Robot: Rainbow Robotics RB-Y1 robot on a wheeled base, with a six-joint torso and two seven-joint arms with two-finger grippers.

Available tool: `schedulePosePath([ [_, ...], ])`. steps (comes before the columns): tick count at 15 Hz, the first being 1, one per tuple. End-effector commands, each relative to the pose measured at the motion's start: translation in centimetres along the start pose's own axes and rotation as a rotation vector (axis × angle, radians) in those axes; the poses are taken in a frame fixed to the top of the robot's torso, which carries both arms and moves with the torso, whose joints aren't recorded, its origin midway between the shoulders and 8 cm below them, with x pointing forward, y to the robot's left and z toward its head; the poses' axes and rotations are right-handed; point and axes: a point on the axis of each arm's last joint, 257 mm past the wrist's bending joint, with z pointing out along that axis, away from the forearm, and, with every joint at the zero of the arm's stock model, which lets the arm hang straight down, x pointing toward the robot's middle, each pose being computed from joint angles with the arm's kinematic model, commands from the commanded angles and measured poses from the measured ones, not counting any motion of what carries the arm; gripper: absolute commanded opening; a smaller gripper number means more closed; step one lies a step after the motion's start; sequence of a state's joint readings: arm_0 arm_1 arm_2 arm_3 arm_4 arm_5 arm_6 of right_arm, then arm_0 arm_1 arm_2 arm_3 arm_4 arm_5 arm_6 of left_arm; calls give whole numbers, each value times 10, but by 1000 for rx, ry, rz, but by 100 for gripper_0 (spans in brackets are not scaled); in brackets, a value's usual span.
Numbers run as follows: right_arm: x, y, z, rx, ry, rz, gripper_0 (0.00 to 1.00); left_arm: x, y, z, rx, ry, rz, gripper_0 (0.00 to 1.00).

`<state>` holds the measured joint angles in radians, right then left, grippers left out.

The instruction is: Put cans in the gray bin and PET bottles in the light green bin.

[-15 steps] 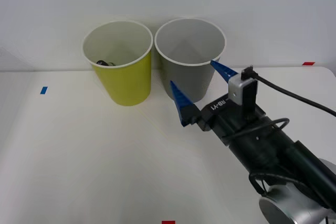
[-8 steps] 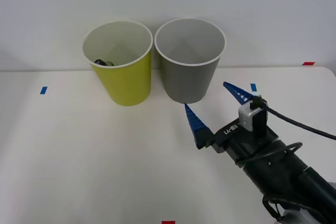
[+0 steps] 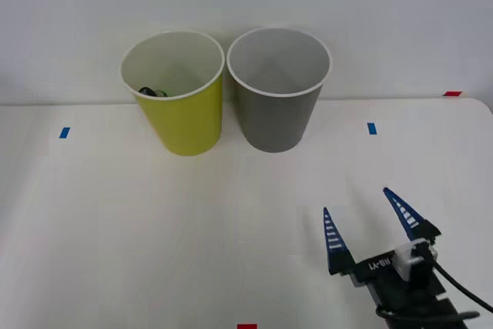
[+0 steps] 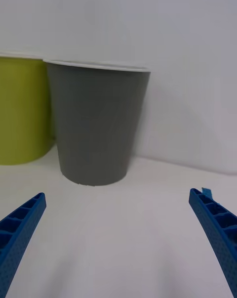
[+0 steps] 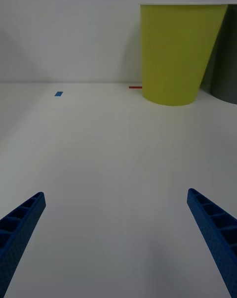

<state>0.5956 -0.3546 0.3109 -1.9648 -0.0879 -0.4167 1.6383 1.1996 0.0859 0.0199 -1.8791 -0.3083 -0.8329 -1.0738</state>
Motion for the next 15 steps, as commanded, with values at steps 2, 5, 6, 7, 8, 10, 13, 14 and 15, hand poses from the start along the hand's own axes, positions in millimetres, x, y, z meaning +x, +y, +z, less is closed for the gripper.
schedulePosePath([
  [2,11,-31,-32,112,28,35,100,0,0,0,0,0,0,100],
  [5,13,-35,-54,136,34,36,100,0,0,0,0,0,0,100],
  [6,14,-37,-64,152,36,32,100,0,0,0,0,0,0,100],
  [7,15,-40,-75,167,31,29,100,0,0,0,0,0,0,100],
  [8,17,-46,-86,186,21,26,100,0,0,0,0,0,0,100],
  [10,22,-51,-106,200,26,38,100,0,0,0,0,0,0,100],
  [13,28,-55,-128,223,32,45,100,0,0,0,0,0,0,100],
  [14,32,-60,-133,233,39,36,100,0,0,0,0,0,0,100],
  [15,33,-66,-136,242,46,28,100,0,0,0,0,0,0,100],
])
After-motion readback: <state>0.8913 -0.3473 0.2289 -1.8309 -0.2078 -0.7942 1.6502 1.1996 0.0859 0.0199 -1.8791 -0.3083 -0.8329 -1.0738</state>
